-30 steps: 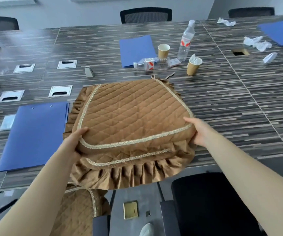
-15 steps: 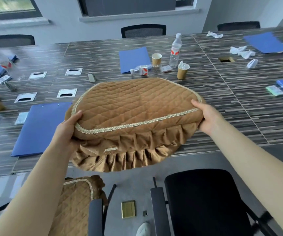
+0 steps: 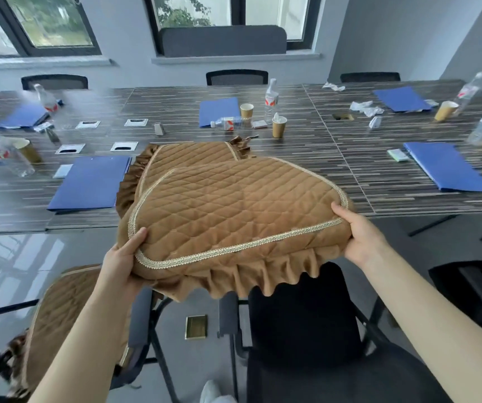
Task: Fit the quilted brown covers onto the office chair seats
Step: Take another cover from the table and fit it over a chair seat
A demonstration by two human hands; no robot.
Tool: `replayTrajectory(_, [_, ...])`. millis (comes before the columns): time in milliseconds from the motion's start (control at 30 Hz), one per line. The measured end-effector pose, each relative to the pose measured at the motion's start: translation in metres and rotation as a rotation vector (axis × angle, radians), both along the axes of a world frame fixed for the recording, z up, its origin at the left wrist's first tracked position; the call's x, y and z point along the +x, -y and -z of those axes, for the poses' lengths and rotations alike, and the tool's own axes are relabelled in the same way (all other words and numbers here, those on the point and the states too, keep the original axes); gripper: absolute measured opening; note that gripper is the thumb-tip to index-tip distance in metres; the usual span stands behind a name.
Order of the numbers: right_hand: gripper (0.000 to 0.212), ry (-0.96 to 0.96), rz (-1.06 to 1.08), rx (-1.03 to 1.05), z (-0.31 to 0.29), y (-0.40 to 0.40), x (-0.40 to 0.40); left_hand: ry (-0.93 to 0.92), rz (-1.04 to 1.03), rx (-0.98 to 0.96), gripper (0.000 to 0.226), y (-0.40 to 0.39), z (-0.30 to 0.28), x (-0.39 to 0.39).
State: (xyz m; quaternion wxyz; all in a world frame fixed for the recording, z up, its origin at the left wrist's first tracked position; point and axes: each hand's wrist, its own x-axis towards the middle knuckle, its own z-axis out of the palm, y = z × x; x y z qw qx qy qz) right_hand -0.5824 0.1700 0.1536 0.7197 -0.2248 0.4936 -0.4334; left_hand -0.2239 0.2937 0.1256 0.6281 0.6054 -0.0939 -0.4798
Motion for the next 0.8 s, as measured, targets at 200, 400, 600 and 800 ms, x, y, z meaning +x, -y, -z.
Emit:
replayTrajectory(200, [0.024,0.005,0.015,-0.019,0.001,-0.068,-0.039,-0.026,0.067,-0.022,0.043,-0.057,0.012,-0.019])
replayTrajectory(400, [0.022,-0.063,-0.029,-0.202,-0.017,-0.104,-0.046,0.170,0.186,0.148,0.025,-0.092,0.040,-0.028])
replayTrajectory(600, [0.018,-0.150,-0.118,-0.322,-0.040,-0.117,-0.029,0.320,0.276,0.296,0.025,-0.111,0.076,-0.039])
replayTrajectory(800, [0.026,-0.118,-0.127,-0.368,-0.045,-0.112,-0.051,0.480,0.290,0.345,0.031,-0.099,0.086,-0.069])
